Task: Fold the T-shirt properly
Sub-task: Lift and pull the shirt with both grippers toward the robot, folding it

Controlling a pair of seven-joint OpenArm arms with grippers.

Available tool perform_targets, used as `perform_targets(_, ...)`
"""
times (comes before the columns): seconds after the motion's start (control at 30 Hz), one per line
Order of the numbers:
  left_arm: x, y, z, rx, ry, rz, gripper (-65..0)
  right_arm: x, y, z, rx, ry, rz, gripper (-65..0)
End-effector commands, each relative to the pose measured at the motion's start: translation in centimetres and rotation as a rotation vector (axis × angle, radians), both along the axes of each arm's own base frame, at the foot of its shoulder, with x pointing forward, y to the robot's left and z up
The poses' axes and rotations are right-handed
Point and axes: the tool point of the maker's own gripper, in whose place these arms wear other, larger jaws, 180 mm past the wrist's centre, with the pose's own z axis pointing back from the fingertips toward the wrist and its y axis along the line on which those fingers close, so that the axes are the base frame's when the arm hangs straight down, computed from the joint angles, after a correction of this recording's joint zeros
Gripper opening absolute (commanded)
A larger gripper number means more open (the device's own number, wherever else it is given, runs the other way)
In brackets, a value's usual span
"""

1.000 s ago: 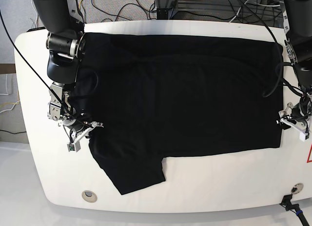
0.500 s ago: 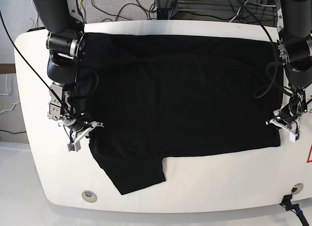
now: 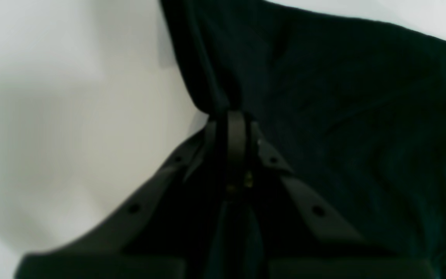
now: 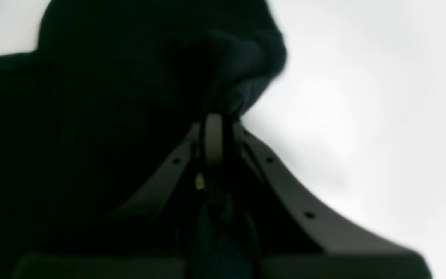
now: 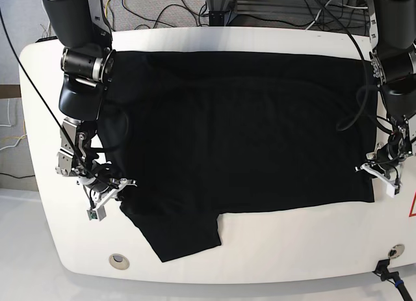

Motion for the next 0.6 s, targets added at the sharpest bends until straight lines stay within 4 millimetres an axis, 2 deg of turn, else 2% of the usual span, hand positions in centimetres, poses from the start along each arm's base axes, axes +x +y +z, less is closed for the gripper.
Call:
perform_targets(0.0,1.7,1.5,3.8,0.032,-0.088,-0.004,-65.0,1.8,-0.9,3.8,-0.028,-0.083,-0.003,-65.0)
perform_targets(0.13,1.6,2.4,6.0,0.089,-0.134,-0.037,-65.0,1.0,-2.9,4.0,-0.085,-0.063,-0.016,-65.0)
perform_targets(0.3,0.5,2.0,8.2,0.100,-0.205,-0.085,-65.0,-0.9,-5.3,4.2,-0.145,-0.077,-0.021,-65.0)
perform_targets(0.57,-2.8,2.3,10.1,0.018,-0.288,-0.068,-65.0,-5.3,-5.8,5.2,-0.209,-0.132,-0.002,-65.0)
